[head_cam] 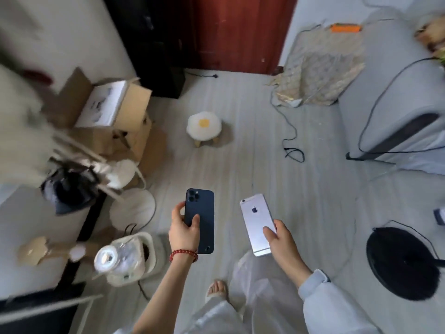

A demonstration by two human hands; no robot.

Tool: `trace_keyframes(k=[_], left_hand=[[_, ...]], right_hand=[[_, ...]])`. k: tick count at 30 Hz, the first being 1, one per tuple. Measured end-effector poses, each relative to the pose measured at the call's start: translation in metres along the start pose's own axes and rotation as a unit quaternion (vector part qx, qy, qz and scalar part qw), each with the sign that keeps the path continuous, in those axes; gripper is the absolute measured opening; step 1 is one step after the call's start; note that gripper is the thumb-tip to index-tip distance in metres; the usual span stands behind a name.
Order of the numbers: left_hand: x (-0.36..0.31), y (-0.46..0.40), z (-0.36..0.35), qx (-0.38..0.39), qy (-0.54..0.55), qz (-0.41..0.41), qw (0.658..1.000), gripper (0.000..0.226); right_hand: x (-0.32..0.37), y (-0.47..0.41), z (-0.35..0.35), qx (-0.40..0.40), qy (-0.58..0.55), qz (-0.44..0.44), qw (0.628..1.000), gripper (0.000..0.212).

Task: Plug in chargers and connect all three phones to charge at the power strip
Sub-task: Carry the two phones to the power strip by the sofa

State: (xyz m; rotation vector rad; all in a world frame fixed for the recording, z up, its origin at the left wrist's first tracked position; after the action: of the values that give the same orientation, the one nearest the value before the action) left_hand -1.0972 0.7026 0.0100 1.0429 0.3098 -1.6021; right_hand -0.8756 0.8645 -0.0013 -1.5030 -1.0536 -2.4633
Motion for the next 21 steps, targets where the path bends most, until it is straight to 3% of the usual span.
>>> trace_keyframes(k=[8,15,21], left_hand=[[-0.153,-0.131,-0.16,0.095,-0.027,-0.056,0.994,0.038],[-0.325,-0.231,-0.272,0.129,-0.037,-0.103,0.986,0.039],[-0.418,-0.311,-0.354,0.143,-0.034,-0.093,0.985,0.039]], right_hand=[[0.045,-0.169,0.098,-0.107,-0.055,-0.035,0.992,0.011],[0.137,-0.324,0.182,-0.117,-0.084,-0.034,0.989,0.021],[0.202,-0.443,0.239,-0.125,-0.093,-0.026,0.987,0.018]])
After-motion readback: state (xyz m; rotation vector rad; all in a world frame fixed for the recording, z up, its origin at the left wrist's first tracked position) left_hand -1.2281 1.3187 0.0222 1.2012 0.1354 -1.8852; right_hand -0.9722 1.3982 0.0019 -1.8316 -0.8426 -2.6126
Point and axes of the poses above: each hand's wrist, its own y-axis away from the middle knuckle, its own z-axis out of the back of the hand, x = y × z, the point moved 10 cm from there along -y, towards the middle knuckle, and after that the axes turned 8 degrees about -y, right-handed, at the moved point
